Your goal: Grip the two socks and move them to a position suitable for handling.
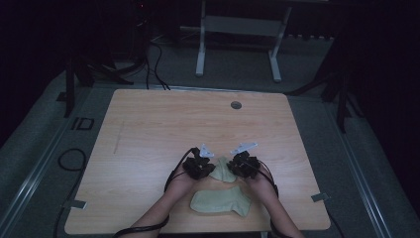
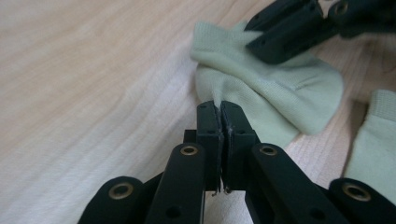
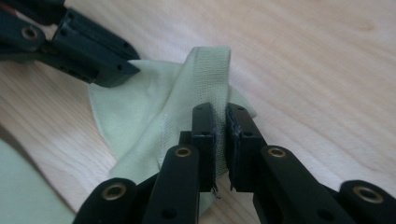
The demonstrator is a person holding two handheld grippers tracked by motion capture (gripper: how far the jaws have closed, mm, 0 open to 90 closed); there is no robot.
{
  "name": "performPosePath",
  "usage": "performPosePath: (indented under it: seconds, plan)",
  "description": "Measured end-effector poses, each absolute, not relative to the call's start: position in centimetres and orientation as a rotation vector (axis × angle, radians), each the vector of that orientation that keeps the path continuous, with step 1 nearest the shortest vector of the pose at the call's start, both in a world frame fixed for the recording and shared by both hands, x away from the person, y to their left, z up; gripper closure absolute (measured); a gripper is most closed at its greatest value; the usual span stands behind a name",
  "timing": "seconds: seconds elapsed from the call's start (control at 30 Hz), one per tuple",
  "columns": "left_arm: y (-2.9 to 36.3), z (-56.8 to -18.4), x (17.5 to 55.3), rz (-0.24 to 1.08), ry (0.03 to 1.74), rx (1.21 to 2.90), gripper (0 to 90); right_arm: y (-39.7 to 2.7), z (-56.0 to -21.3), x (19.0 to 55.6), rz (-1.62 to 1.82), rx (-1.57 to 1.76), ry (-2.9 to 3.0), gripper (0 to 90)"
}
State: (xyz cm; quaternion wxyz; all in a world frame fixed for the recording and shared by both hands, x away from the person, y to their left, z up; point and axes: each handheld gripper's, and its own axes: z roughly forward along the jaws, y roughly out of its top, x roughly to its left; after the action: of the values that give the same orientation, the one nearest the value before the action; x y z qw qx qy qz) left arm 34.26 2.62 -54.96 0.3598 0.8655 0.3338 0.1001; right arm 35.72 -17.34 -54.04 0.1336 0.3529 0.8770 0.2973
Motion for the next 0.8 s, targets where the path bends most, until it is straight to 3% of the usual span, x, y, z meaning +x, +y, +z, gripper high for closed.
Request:
performPosePath:
  seconds: [0.37,0.8]
  plan:
    - [5.6,-52.0,32.6,0.330,0.872,2.214,87.3,-20.2,-50.1,34.7,0.966,1.051,2.437,83.5]
    - [6.9,-53.6,34.0,0.309,0.909,2.270,87.0,-21.9,-52.6,35.1,0.923,1.135,2.480,82.4]
